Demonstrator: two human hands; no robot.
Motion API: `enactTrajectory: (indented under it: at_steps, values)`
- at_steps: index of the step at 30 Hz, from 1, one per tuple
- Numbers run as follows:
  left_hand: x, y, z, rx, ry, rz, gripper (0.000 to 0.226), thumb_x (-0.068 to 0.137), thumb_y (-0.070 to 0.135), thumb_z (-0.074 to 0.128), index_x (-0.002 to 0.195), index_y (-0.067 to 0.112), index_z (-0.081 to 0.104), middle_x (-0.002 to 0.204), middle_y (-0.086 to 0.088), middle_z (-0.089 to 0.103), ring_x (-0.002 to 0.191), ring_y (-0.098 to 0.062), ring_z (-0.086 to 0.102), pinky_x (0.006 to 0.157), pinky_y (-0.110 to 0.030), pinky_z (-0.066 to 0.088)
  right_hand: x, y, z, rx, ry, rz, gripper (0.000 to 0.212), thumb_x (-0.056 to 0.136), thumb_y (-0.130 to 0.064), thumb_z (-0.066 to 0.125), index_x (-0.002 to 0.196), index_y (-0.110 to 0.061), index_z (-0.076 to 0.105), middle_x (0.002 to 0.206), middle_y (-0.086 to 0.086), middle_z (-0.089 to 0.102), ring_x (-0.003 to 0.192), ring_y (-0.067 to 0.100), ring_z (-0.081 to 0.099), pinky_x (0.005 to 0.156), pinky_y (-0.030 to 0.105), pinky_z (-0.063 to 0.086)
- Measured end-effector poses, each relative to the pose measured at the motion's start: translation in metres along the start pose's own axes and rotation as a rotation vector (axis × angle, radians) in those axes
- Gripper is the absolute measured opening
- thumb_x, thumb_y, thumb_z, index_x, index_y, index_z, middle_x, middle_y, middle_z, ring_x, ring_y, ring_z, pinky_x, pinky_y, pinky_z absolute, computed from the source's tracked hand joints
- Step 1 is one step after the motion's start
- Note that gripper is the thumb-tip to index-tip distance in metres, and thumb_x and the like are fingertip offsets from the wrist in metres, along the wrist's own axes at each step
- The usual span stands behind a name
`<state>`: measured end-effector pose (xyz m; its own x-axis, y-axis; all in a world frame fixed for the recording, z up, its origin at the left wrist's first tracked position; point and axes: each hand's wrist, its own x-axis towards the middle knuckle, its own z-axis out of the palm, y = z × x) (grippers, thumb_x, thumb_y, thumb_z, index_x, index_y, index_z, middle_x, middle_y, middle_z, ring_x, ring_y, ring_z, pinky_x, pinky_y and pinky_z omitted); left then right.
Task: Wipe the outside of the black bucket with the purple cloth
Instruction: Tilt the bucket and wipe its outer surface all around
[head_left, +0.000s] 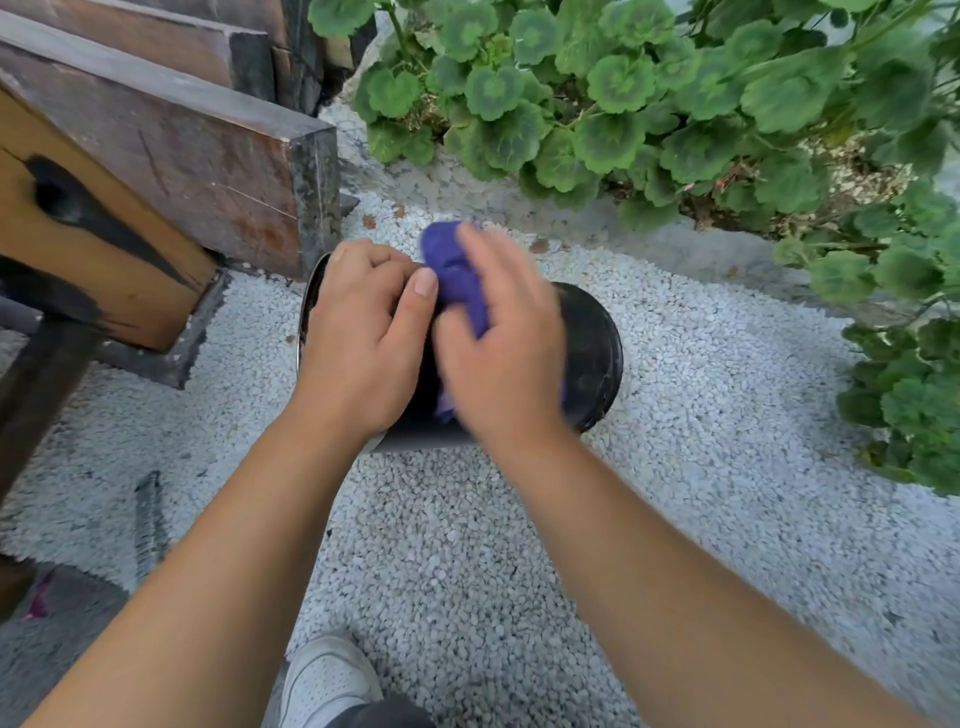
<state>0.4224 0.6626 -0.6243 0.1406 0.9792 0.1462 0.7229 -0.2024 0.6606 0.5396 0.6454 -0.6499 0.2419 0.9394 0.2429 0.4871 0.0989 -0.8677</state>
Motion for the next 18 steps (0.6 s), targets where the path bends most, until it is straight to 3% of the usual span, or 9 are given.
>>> enactTrajectory:
  at_steps: [2, 6, 11, 15, 18]
  values:
    - [0.0, 0.002, 0.001, 0.024, -0.019, 0.003, 0.059, 0.095, 0.051, 0.028, 0.087, 0.005, 0.064, 0.097, -0.011, 0.055, 0.105, -0.027, 0.048, 0.087, -0.045, 0.042, -0.018, -0.001, 0.013, -0.115, 0.015, -0.072, 0.044, 0.087, -0.027, 0.055, 0.13, -0.024, 0.061, 0.14, 0.004, 0.054, 0.121, 0.025, 0.047, 0.102, 0.033, 0.04]
    - [-0.005, -0.001, 0.002, 0.009, 0.019, 0.031, 0.057, 0.093, 0.051, 0.034, 0.114, 0.008, 0.065, 0.112, -0.005, 0.055, 0.115, -0.026, 0.049, 0.096, -0.042, 0.041, -0.015, 0.025, 0.006, -0.174, 0.104, -0.038, 0.048, 0.078, -0.022, 0.053, 0.124, -0.021, 0.066, 0.136, 0.007, 0.057, 0.116, 0.03, 0.051, 0.098, 0.038, 0.044]
    - [-0.006, -0.007, -0.002, -0.009, 0.048, 0.011, 0.057, 0.093, 0.048, 0.037, 0.121, 0.006, 0.062, 0.113, -0.001, 0.052, 0.114, -0.025, 0.05, 0.099, -0.041, 0.041, -0.008, 0.059, -0.004, -0.278, 0.099, -0.056, 0.049, 0.077, -0.023, 0.05, 0.124, -0.02, 0.066, 0.136, 0.006, 0.058, 0.114, 0.029, 0.052, 0.097, 0.037, 0.044]
    - [-0.009, -0.015, -0.007, 0.014, 0.01, 0.0, 0.057, 0.091, 0.051, 0.039, 0.124, 0.009, 0.06, 0.113, 0.005, 0.049, 0.112, -0.024, 0.052, 0.097, -0.046, 0.044, -0.009, 0.095, -0.023, -0.339, 0.101, 0.072, 0.052, 0.08, -0.028, 0.046, 0.13, -0.023, 0.059, 0.143, 0.001, 0.051, 0.123, 0.027, 0.046, 0.1, 0.045, 0.045]
    - [-0.011, -0.018, -0.008, 0.01, 0.022, 0.001, 0.056, 0.092, 0.05, 0.038, 0.124, 0.009, 0.06, 0.114, 0.005, 0.05, 0.112, -0.025, 0.053, 0.096, -0.049, 0.045, -0.011, 0.109, -0.03, -0.328, 0.108, 0.142, 0.052, 0.083, -0.028, 0.045, 0.134, -0.026, 0.055, 0.147, -0.002, 0.046, 0.128, 0.024, 0.039, 0.097, 0.033, 0.04]
